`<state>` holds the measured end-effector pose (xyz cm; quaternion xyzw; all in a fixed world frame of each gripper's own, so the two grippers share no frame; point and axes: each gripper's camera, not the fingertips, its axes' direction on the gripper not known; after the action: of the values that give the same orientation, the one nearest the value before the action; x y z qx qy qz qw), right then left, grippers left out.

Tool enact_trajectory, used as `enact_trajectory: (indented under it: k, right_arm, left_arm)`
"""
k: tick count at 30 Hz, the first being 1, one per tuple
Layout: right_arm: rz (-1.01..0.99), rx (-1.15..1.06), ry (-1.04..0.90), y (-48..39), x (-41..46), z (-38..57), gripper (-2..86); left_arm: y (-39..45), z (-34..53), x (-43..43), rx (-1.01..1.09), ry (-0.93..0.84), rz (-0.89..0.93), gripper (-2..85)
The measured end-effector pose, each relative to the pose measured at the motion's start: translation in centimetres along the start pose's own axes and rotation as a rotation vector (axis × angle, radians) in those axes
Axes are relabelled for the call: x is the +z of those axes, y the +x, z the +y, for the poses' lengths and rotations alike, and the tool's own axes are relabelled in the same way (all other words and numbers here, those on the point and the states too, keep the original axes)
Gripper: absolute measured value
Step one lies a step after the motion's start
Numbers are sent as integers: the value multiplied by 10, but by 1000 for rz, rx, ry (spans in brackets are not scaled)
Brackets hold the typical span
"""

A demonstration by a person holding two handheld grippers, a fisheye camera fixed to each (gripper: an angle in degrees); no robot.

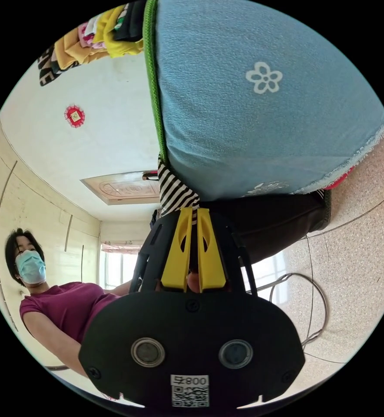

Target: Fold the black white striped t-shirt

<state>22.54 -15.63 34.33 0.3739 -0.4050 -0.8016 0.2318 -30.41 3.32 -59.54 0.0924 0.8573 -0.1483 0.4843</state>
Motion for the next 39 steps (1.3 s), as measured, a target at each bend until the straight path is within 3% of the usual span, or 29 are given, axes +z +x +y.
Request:
enact_trajectory:
  k: [25, 39]
  right_arm:
    - [7, -285, -82, -160, -29, 23, 10]
    - [7, -291, -94, -188, -18, 64, 9]
  left_arm:
    - [-6, 75, -87, 54, 183, 246, 4]
    - [-26, 154, -141, 74, 271, 413, 3]
